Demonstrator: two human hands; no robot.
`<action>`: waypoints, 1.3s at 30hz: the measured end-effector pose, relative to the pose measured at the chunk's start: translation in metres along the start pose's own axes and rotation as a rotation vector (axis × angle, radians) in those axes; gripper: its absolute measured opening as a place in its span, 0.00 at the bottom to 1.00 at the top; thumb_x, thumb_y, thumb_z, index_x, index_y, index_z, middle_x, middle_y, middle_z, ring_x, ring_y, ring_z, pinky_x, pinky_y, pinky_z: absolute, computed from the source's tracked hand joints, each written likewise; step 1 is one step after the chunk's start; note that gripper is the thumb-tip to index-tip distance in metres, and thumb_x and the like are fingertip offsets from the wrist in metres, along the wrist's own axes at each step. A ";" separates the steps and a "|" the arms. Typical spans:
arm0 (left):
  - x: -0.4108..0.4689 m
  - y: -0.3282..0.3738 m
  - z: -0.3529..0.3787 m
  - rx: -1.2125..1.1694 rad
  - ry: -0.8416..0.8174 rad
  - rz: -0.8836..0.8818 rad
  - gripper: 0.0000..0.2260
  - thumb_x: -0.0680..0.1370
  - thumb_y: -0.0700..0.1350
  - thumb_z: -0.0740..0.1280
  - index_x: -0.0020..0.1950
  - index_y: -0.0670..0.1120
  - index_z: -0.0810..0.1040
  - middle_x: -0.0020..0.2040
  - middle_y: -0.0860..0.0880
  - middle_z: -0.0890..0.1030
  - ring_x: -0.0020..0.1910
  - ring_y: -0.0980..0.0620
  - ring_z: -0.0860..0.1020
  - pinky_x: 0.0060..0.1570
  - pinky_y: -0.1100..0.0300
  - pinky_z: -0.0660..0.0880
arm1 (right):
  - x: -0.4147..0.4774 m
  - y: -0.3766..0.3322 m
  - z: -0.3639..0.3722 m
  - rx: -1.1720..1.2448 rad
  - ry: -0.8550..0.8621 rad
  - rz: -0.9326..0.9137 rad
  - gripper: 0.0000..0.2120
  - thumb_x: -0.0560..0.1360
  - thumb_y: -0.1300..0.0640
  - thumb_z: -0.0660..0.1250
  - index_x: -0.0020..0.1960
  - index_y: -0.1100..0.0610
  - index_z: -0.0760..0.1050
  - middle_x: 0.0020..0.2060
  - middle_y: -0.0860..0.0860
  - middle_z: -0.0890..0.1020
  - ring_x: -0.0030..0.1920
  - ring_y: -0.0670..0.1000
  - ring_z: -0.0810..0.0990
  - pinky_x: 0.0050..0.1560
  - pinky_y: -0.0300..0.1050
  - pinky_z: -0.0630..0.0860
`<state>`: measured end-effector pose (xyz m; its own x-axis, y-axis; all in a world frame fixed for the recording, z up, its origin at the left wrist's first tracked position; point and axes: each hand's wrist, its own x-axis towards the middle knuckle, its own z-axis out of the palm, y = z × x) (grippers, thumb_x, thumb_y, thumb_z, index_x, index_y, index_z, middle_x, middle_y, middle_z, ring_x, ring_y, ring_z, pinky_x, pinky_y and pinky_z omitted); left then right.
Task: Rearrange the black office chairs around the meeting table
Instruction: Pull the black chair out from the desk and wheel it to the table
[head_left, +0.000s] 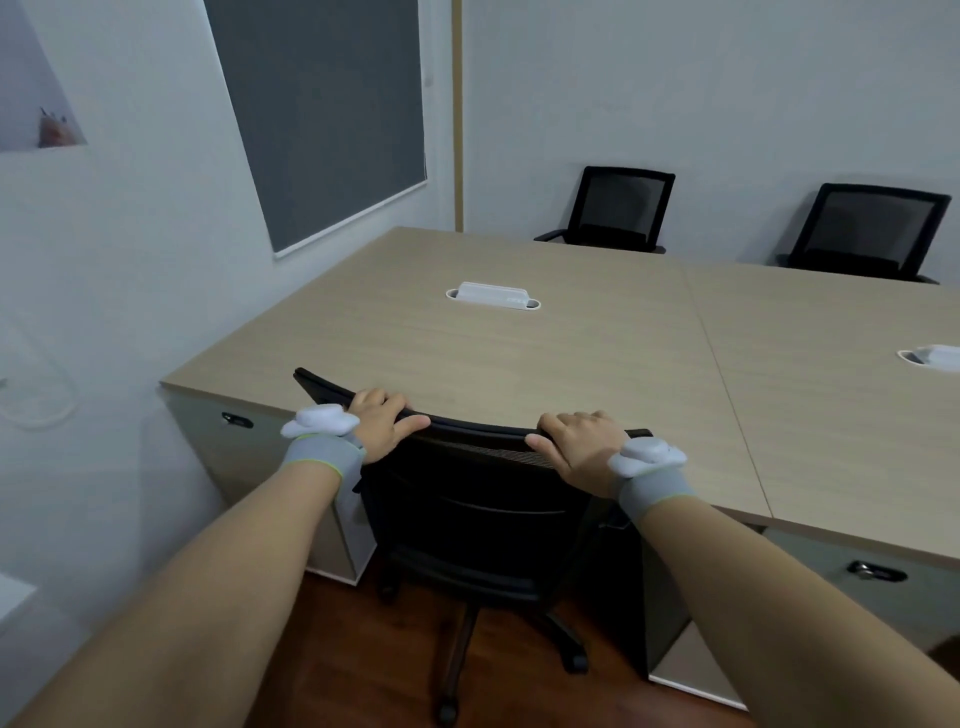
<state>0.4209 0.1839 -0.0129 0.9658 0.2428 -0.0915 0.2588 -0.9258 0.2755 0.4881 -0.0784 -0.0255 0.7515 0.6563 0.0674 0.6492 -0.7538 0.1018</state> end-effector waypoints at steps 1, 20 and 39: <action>0.005 0.001 0.001 -0.009 0.007 -0.006 0.21 0.80 0.56 0.56 0.66 0.44 0.71 0.65 0.41 0.71 0.71 0.43 0.63 0.70 0.53 0.58 | 0.003 0.001 0.003 -0.015 0.011 0.032 0.22 0.80 0.43 0.46 0.60 0.55 0.69 0.56 0.54 0.78 0.57 0.58 0.75 0.56 0.51 0.68; 0.005 0.029 -0.008 0.148 -0.044 -0.060 0.20 0.83 0.50 0.52 0.71 0.42 0.66 0.71 0.40 0.68 0.73 0.39 0.61 0.73 0.50 0.58 | -0.011 0.018 -0.011 0.113 -0.133 0.275 0.18 0.79 0.49 0.54 0.66 0.52 0.66 0.64 0.53 0.74 0.65 0.57 0.69 0.64 0.52 0.65; -0.099 0.322 0.024 0.103 -0.104 0.451 0.19 0.79 0.46 0.60 0.69 0.42 0.68 0.64 0.41 0.77 0.63 0.41 0.75 0.63 0.51 0.72 | -0.340 0.190 -0.087 0.087 -0.277 0.854 0.28 0.73 0.56 0.63 0.72 0.53 0.63 0.68 0.54 0.72 0.67 0.57 0.72 0.65 0.49 0.72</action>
<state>0.4085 -0.1450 0.0620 0.9731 -0.2157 -0.0809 -0.1945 -0.9573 0.2137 0.3454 -0.4418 0.0572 0.9760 -0.1509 -0.1568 -0.1446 -0.9882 0.0506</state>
